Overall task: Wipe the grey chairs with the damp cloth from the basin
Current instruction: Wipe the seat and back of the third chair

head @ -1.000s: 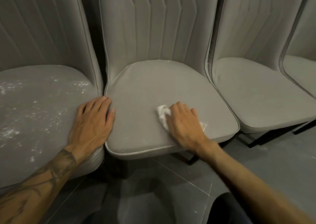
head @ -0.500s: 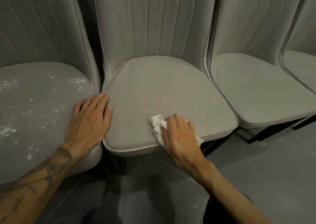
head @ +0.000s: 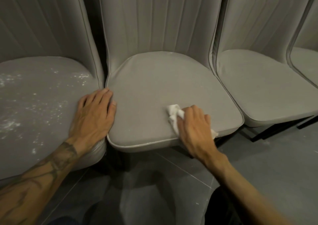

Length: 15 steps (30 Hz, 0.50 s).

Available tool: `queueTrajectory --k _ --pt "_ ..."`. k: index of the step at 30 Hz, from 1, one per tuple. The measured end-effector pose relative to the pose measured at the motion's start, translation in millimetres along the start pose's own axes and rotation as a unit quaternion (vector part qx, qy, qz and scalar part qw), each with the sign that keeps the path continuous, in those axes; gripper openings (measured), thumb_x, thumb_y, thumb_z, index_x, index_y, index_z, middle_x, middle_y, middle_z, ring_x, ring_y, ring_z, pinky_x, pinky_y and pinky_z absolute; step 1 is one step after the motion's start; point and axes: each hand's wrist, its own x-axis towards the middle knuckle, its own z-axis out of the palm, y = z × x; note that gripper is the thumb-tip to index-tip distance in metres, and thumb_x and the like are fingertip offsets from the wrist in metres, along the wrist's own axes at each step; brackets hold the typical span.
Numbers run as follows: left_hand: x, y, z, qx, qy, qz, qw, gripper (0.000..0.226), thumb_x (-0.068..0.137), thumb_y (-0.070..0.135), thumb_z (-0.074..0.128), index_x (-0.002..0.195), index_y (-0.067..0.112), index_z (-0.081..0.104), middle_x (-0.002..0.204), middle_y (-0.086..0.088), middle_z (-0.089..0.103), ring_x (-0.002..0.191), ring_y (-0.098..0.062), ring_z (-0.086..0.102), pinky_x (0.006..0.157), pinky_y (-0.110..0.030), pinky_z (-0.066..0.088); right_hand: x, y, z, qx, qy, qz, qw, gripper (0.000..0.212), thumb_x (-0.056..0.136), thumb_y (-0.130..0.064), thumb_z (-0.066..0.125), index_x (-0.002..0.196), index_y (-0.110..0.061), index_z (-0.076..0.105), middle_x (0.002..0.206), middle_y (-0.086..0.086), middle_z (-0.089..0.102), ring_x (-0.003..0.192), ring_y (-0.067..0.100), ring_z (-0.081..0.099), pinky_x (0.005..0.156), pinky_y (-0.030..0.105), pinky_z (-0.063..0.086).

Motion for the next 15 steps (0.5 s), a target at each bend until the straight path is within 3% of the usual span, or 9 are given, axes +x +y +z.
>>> queueTrajectory --k 3,5,8,11,15 --pt "-1 0 -2 0.002 -0.002 -0.005 1.000 0.050 0.109 0.039 0.031 0.144 0.012 0.053 0.151 -0.009 0.055 0.135 -0.027 0.053 0.113 -0.047 0.036 0 12 -1 0.029 0.026 0.098 0.994 0.028 0.105 -0.034 0.031 0.094 -0.014 0.047 0.092 0.004 0.044 0.081 0.028 0.044 0.071 0.039 0.030" --pt "-1 2 -3 0.002 -0.001 -0.009 1.000 0.049 0.109 0.038 0.032 0.143 0.012 0.054 0.150 -0.009 0.056 0.134 -0.027 0.053 0.112 -0.046 0.036 -6 -14 7 0.020 0.038 0.111 0.993 0.025 0.103 -0.030 0.036 0.095 -0.012 0.051 0.091 0.008 0.047 0.080 0.028 0.045 0.069 0.039 0.027" --pt "-1 5 -6 0.002 -0.010 -0.017 1.000 0.050 0.108 0.038 0.032 0.143 0.012 0.056 0.151 -0.008 0.057 0.135 -0.026 0.053 0.113 -0.046 0.037 -14 -80 22 0.013 0.043 0.028 0.999 0.023 0.103 -0.026 0.038 0.094 -0.011 0.053 0.088 0.010 0.047 0.078 0.027 0.044 0.067 0.043 0.032" --pt "0 7 -7 -0.007 -0.021 -0.020 1.000 0.055 0.107 0.039 0.028 0.144 0.009 0.057 0.152 -0.009 0.056 0.137 -0.028 0.053 0.114 -0.047 0.036 -12 -135 32 0.075 0.000 -0.058 0.996 0.011 0.098 -0.025 0.047 0.093 -0.016 0.049 0.091 0.007 0.044 0.081 0.026 0.041 0.069 0.042 0.031" --pt "-2 7 -10 -0.005 -0.019 -0.024 1.000 0.054 0.107 0.037 0.030 0.144 0.009 0.058 0.152 -0.010 0.057 0.137 -0.028 0.054 0.114 -0.046 0.036 6 -116 29 0.035 0.011 -0.093 0.995 0.013 0.098 -0.028 0.051 0.096 -0.015 0.051 0.091 0.007 0.045 0.080 0.028 0.042 0.069 0.042 0.032"
